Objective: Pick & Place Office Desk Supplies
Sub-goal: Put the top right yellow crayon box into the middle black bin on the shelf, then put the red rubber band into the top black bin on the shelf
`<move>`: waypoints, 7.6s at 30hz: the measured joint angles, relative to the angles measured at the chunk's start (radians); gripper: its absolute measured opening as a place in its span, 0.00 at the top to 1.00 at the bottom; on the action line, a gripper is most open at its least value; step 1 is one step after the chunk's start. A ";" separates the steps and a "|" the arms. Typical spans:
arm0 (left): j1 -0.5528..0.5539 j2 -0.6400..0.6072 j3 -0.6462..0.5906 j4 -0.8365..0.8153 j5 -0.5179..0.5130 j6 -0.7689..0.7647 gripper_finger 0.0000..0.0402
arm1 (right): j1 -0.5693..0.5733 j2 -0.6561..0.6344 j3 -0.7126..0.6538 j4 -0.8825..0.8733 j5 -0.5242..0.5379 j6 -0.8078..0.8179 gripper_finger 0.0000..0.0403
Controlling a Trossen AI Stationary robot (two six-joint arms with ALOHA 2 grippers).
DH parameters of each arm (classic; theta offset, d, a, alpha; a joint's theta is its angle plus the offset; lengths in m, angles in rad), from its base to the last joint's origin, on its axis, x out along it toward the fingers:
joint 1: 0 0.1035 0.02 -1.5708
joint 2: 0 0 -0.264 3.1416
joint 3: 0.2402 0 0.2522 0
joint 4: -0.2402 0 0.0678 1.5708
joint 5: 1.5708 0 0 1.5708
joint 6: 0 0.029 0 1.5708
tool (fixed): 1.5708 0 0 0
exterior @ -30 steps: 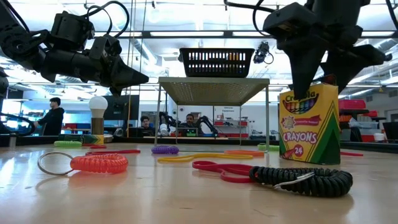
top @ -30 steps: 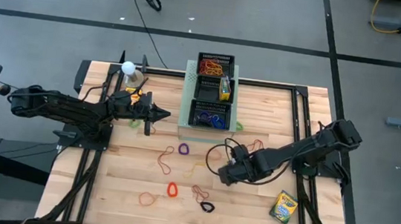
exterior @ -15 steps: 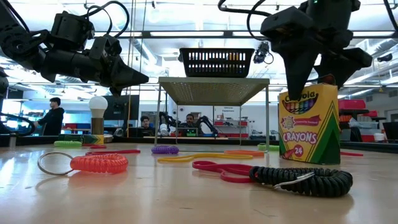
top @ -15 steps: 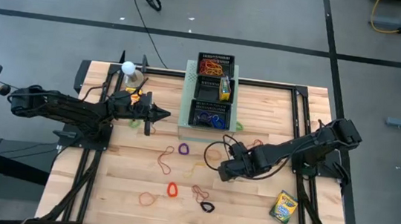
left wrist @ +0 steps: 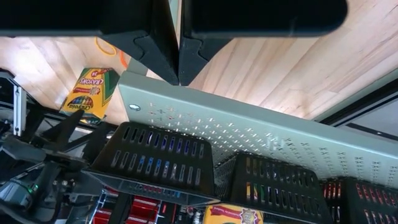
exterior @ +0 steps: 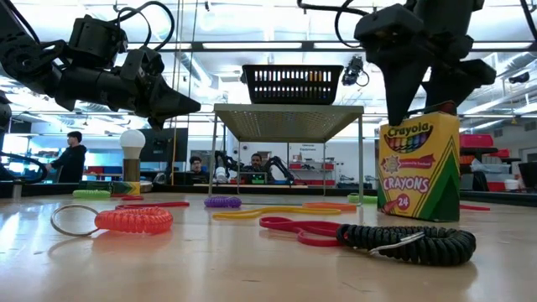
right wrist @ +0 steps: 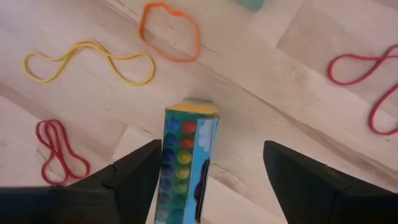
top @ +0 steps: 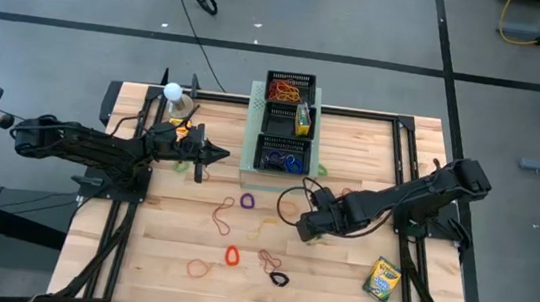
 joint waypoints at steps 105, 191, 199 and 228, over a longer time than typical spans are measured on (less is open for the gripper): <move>0.000 0.000 0.000 -0.001 0.000 0.000 0.96 | -0.005 0.239 0.280 -0.205 -0.179 -0.006 0.39; 0.000 0.000 0.000 -0.001 0.000 0.000 0.96 | -0.610 0.402 1.096 -0.442 0.039 -0.489 0.77; 0.000 0.000 0.000 -0.001 0.000 0.000 0.96 | -0.610 0.402 1.096 -0.441 0.048 -0.497 0.71; 0.000 0.000 0.000 0.000 0.000 0.000 0.96 | -0.539 0.202 1.070 -0.378 0.170 -0.959 0.62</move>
